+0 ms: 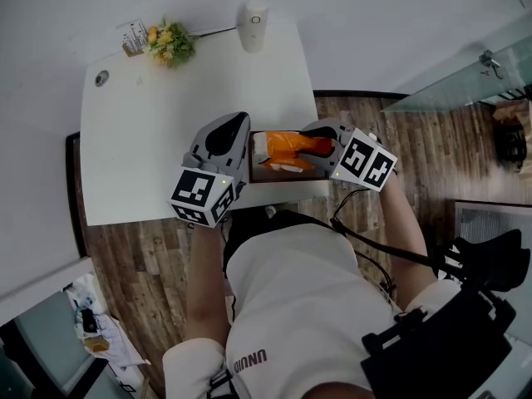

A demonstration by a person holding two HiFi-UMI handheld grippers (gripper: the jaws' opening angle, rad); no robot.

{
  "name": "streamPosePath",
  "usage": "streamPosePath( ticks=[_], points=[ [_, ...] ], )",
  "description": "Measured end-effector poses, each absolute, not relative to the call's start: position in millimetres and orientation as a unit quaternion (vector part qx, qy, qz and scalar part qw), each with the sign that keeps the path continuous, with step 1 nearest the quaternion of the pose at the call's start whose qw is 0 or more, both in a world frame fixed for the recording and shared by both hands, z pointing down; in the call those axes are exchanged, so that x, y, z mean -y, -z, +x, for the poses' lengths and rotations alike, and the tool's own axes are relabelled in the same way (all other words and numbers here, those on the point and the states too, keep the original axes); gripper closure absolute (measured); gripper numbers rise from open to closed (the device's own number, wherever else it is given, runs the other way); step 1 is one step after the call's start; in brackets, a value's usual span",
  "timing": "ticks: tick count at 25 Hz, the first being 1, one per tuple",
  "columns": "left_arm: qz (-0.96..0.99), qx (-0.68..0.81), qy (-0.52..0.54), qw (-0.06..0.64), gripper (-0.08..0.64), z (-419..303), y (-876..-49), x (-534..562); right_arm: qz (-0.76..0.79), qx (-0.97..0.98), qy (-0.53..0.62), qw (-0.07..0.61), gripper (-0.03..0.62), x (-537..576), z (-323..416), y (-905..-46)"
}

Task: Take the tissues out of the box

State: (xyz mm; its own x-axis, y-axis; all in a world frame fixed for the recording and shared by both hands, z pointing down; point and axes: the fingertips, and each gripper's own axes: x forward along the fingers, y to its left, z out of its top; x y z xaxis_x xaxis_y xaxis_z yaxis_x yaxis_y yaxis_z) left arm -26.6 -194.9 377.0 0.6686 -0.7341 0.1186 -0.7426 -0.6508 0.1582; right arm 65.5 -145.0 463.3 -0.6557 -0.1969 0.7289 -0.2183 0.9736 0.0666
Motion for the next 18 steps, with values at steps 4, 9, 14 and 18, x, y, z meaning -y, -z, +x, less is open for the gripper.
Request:
streamPosePath(
  ticks=[4, 9, 14, 18],
  points=[
    [0.906, 0.412, -0.020, 0.099, 0.546, -30.5, -377.3, 196.6, 0.115, 0.912, -0.018, 0.394, 0.431, 145.3, 65.5, -461.2],
    [0.905, 0.412, -0.020, 0.102, 0.546, -31.0, -379.0, 195.9, 0.112, 0.912, -0.018, 0.394, 0.430, 144.3, 65.8, -458.8],
    [0.905, 0.413, -0.020, 0.103, 0.546, -32.2, -380.5, 195.9, 0.119, 0.913, -0.017, 0.391, 0.431, 147.4, 66.6, -455.8],
    [0.905, 0.413, -0.020, 0.103, 0.546, -33.0, -379.9, 194.3, 0.126, 0.915, -0.018, 0.384, 0.431, 149.2, 67.2, -451.0]
  ],
)
